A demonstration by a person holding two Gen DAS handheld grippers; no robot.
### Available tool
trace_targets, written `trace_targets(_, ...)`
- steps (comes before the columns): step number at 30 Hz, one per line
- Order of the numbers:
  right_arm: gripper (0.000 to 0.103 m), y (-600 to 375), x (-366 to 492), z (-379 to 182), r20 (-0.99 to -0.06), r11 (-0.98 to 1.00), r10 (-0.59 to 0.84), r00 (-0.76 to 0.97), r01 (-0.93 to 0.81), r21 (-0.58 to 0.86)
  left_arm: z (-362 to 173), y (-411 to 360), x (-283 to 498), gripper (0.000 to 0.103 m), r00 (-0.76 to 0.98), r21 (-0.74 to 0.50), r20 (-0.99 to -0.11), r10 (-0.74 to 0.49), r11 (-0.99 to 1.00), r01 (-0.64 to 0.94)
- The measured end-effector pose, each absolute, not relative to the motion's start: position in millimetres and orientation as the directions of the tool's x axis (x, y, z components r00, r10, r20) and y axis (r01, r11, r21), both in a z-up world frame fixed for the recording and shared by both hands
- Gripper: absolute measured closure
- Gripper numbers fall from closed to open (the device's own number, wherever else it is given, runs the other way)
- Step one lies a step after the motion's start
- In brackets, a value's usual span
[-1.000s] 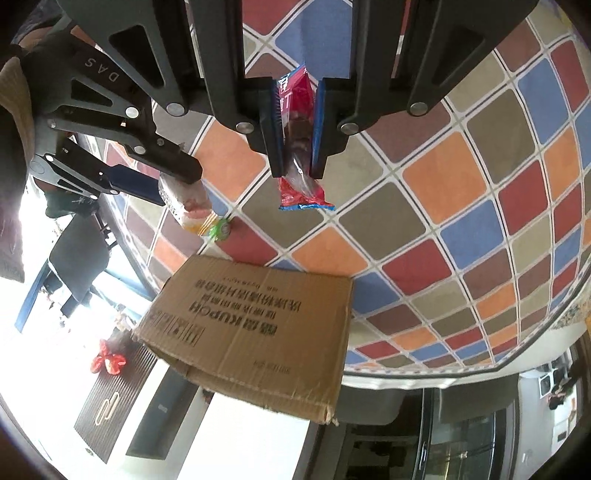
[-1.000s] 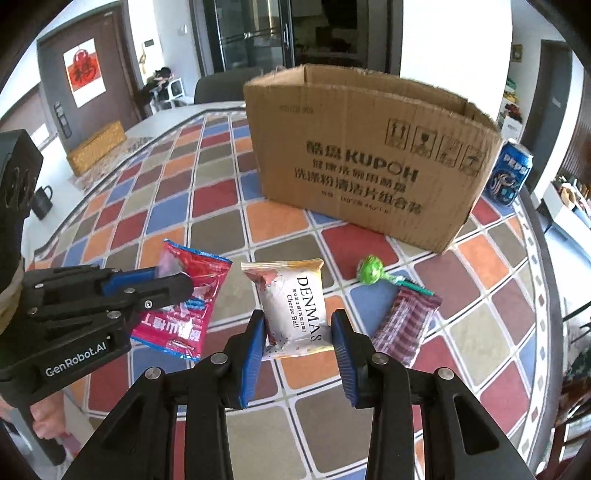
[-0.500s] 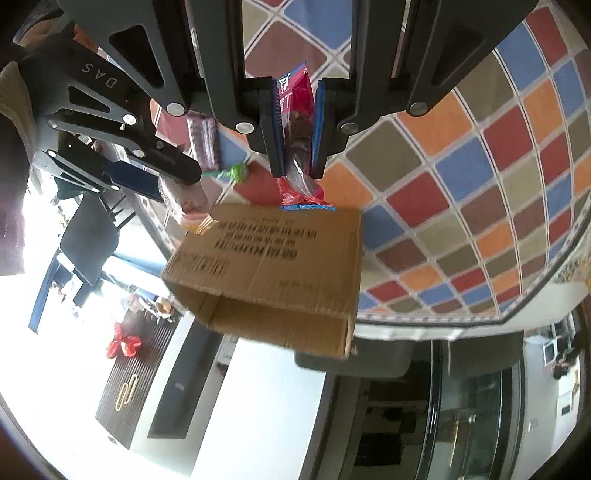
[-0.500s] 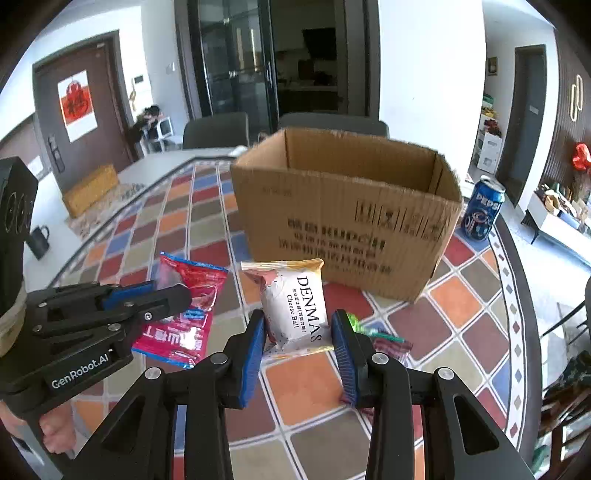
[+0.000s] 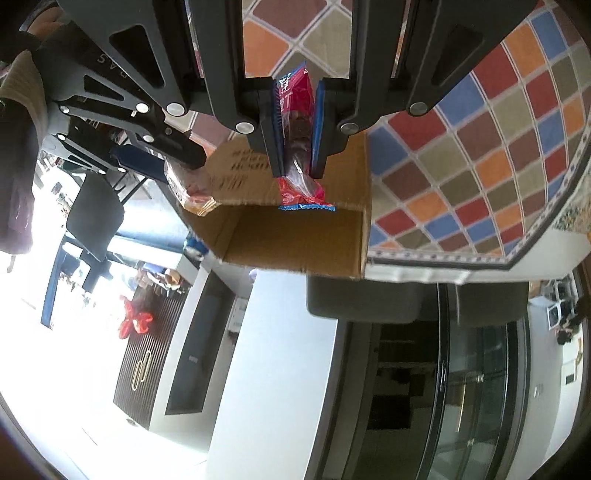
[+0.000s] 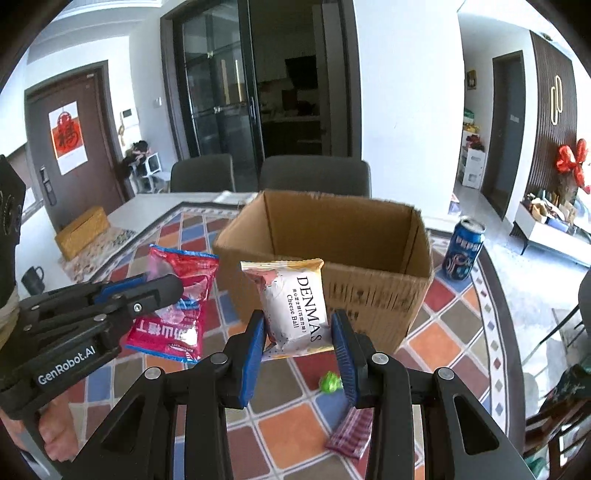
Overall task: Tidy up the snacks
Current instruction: 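Carry both bags over the box, then open both tools to drop the bags into the box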
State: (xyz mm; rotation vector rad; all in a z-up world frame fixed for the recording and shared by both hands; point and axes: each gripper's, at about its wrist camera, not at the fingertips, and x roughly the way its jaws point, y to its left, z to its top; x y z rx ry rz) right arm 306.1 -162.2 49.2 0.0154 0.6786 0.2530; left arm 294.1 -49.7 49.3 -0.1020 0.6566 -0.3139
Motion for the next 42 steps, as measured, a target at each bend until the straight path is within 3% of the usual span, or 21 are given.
trace_targets(21, 0.066, -182.0, 376.7, 76.4, -0.585, 0.980, 0.193, 0.788, -0.186, 0.072, 78.5, -73.1, 373.5, 0.088, 0.789, -0.112, -0.531, -0.309, 0.948, 0.296)
trace_targets(33, 0.065, -191.2, 420.5, 54.9, -0.618, 0.986, 0.164, 0.769, -0.153, 0.071, 57.4, -88.8, 424.6, 0.087, 0.748, -0.089, -0.590, -0.303, 0.946, 0.312)
trace_targets(34, 0.065, -192.2, 424.4, 52.3, -0.621, 0.987, 0.159, 0.768, -0.147, 0.071, 55.5, -89.6, 429.0, 0.085, 0.742, -0.087, -0.601, -0.297, 0.947, 0.309)
trace_targets(35, 0.065, -192.1, 426.7, 51.2, -0.619, 0.987, 0.159, 0.769, -0.147, 0.071, 54.9, -89.9, 431.8, 0.078, 0.737, -0.084, -0.608, -0.294, 0.947, 0.309)
trace_targets(37, 0.049, -192.9, 431.2, 48.0, -0.631, 0.989, 0.145, 0.762, -0.134, 0.065, 54.6, -89.6, 432.7, 0.056, 0.746, -0.064, -0.611, -0.264, 0.956, 0.286)
trace_targets(42, 0.046, -200.7, 425.1, 41.8, -0.653, 0.994, 0.114, 0.749, -0.082, 0.079, 54.3, -87.0, 413.5, 0.055, 0.770, -0.021, -0.589, -0.246, 0.957, 0.290)
